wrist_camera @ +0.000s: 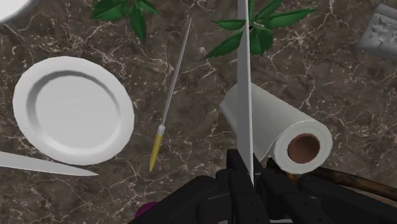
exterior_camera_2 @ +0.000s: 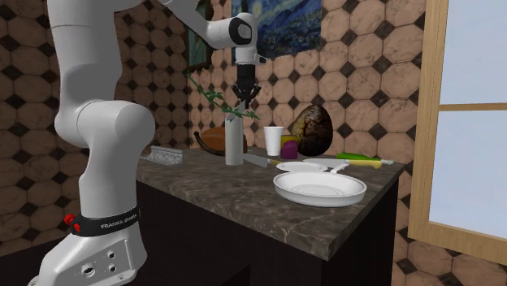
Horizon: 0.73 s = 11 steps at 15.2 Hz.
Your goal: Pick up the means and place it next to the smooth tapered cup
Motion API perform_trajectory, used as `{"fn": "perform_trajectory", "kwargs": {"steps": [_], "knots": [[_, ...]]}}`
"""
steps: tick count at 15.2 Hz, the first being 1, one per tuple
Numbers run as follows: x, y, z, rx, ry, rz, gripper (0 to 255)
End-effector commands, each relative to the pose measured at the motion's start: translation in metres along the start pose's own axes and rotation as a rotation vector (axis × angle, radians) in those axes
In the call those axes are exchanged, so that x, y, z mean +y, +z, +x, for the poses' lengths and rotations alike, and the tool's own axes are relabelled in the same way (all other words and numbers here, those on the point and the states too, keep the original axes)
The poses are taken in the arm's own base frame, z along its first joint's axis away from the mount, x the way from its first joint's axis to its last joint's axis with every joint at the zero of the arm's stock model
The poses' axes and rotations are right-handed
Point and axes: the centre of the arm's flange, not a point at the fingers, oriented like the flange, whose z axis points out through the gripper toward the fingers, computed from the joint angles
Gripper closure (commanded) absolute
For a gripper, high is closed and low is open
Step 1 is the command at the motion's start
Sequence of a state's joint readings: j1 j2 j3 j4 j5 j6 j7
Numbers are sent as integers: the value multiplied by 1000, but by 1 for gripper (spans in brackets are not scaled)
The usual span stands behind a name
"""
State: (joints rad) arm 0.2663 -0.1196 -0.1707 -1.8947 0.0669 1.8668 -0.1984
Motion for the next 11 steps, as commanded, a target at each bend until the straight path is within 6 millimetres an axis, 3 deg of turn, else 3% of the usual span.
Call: {"fn": "perform_trajectory", "kwargs": {"steps": [1, 7, 11], "knots": [[-17, 4, 23, 0, 0, 0, 255], [-56, 13, 91, 0, 0, 0, 255], [-59, 30, 95, 0, 0, 0, 255]]}}
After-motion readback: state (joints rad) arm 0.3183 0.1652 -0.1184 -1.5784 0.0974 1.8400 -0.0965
